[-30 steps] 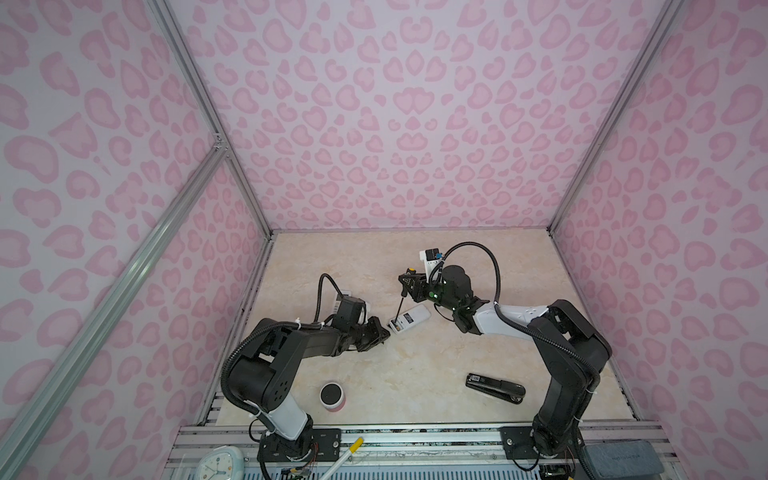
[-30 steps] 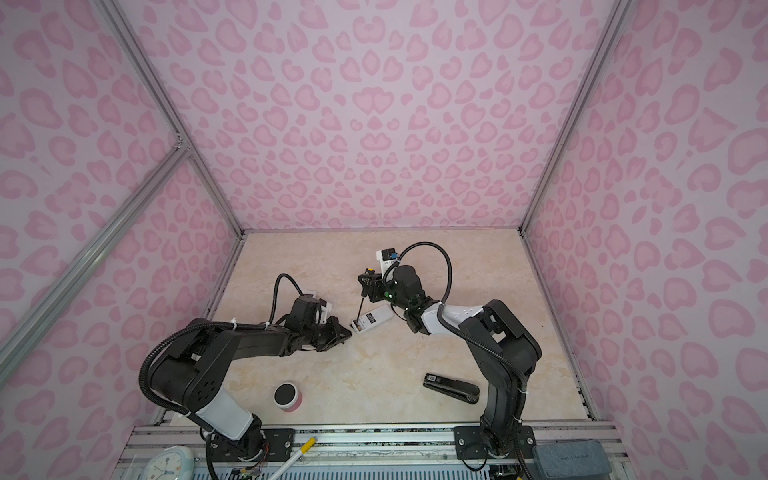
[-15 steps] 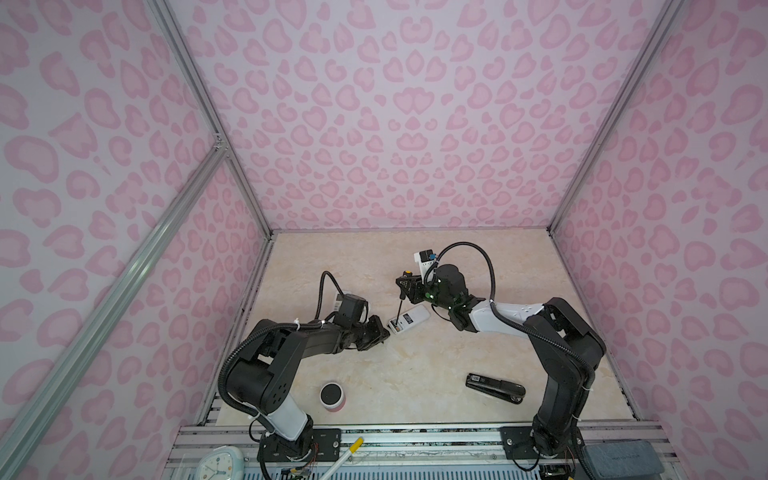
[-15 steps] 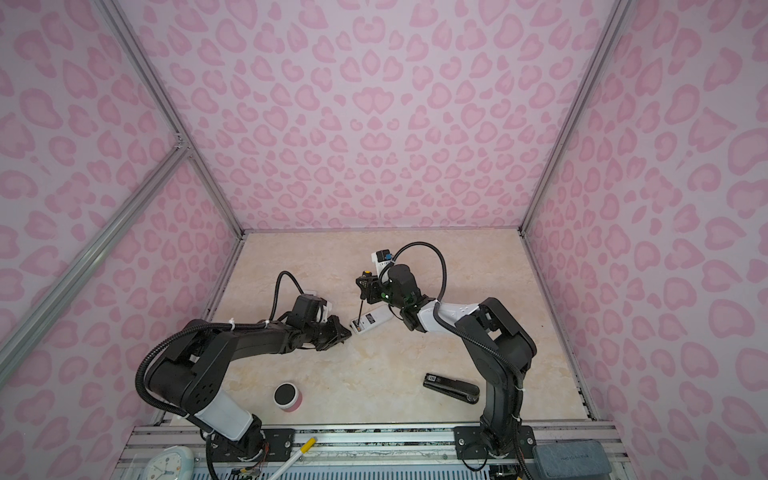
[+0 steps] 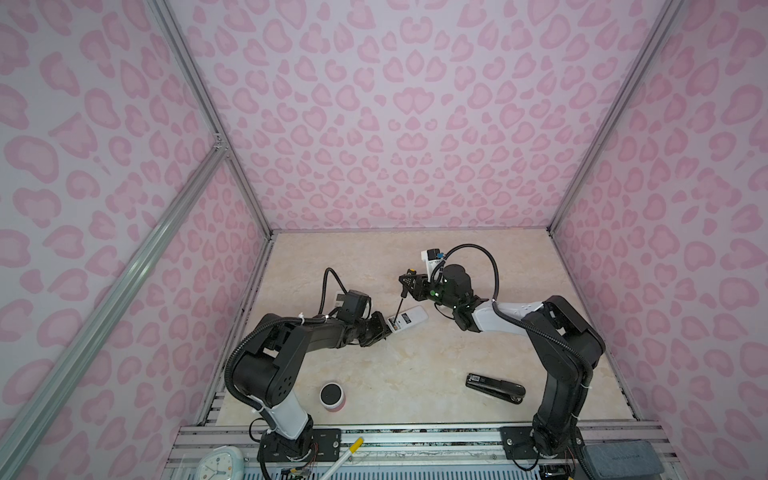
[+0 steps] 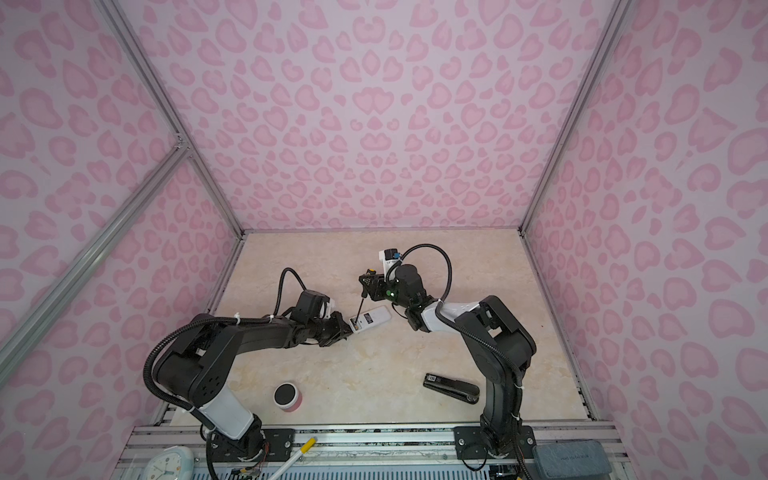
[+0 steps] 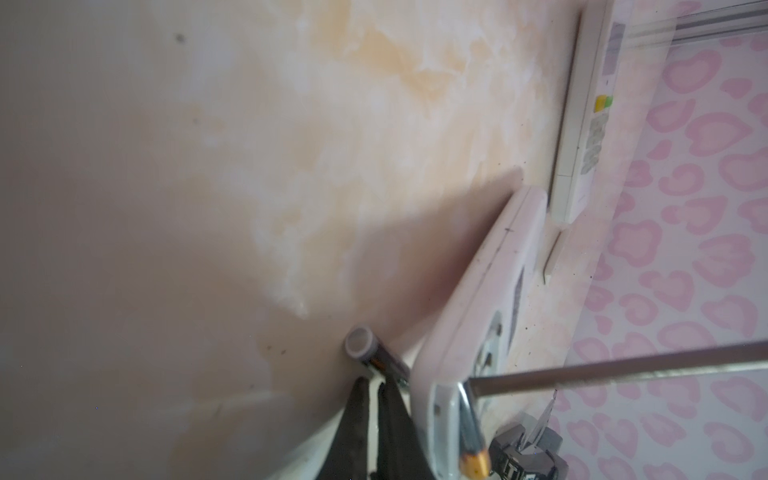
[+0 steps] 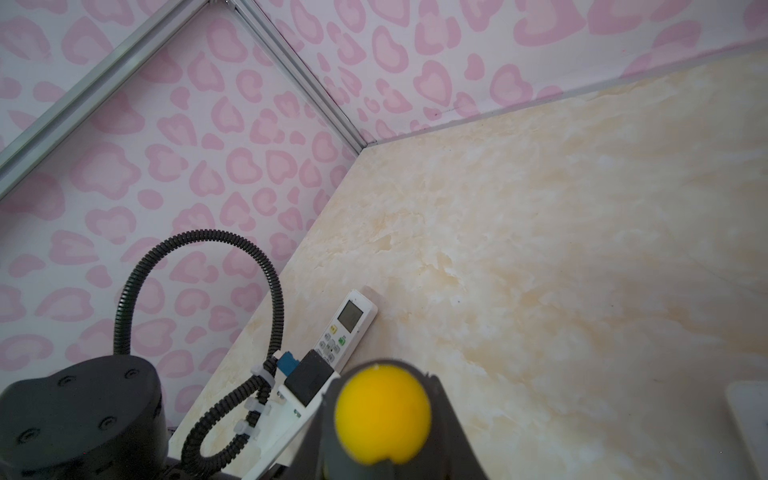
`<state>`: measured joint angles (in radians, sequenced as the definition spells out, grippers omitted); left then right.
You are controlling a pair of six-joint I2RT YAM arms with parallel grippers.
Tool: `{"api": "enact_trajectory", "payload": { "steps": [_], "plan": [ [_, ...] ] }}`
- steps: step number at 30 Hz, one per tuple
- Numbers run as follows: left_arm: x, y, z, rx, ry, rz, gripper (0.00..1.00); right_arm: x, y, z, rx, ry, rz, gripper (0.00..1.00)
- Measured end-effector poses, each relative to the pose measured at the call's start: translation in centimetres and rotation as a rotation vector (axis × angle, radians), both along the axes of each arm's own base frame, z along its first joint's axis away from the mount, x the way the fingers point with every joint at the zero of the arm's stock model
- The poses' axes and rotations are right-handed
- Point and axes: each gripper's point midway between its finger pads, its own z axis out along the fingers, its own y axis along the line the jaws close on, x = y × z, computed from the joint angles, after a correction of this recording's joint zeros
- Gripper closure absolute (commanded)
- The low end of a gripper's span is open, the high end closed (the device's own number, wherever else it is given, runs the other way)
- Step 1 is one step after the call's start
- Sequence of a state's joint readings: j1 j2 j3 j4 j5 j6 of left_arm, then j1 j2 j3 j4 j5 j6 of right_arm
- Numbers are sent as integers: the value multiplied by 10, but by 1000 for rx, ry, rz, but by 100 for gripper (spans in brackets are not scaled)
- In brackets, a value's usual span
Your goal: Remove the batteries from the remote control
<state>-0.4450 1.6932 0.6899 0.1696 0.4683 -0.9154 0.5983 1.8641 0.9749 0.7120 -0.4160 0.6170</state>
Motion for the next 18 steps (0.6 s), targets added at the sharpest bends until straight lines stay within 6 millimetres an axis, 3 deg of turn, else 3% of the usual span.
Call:
{"api": "enact_trajectory", "payload": {
  "steps": [8, 13, 18],
  "plan": [
    [5, -4, 6, -7, -9, -4, 88, -1, -4, 8, 3, -16, -3, 100],
    [6, -7, 12, -4, -13, -12, 88, 4, -19, -3, -12, 3, -37, 100],
    [13, -33, 26, -17, -48, -66, 88, 13, -33, -2, -25, -7, -76, 100]
  ]
}}
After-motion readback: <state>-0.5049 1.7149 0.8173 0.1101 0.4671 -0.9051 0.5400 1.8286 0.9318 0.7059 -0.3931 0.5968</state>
